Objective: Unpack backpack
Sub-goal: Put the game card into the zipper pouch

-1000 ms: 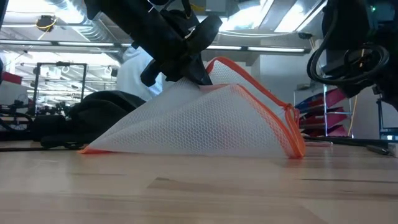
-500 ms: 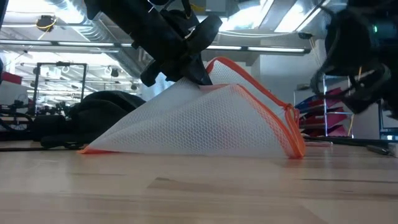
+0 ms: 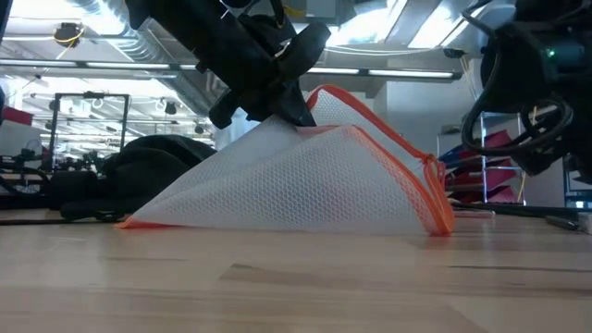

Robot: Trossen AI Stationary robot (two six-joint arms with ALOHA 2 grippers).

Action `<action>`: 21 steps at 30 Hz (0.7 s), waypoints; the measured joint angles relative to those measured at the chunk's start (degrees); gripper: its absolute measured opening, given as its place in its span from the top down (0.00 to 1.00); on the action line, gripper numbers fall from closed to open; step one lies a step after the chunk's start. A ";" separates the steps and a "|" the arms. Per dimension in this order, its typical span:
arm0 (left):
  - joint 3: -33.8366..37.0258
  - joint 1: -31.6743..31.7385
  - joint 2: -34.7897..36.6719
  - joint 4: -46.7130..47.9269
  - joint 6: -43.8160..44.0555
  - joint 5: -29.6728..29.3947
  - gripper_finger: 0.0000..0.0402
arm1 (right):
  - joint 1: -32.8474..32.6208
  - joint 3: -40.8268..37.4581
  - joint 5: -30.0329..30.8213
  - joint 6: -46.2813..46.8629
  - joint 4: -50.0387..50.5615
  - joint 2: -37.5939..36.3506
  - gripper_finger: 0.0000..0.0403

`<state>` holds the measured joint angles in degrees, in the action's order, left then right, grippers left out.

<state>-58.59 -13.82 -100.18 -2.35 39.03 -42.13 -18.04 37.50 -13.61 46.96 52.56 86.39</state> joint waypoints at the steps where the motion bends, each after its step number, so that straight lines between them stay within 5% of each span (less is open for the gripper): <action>1: 0.00 0.00 0.00 0.01 0.00 0.00 1.00 | 0.00 0.11 0.02 -0.12 0.02 0.02 0.10; 8: 0.00 0.00 -0.02 0.00 0.00 0.00 1.00 | 0.02 0.23 0.01 -2.08 1.04 0.02 0.29; 15: 0.00 0.00 -0.02 -0.01 -0.01 0.00 1.00 | -0.04 1.97 0.90 -6.13 -0.54 0.15 0.29; 21: 0.00 0.00 -0.02 -0.02 0.00 0.00 1.00 | -2.10 7.58 3.43 -15.74 -16.11 0.13 0.27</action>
<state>-58.59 -13.82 -100.20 -2.37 39.03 -42.13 -20.14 45.08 -10.18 31.23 36.45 86.52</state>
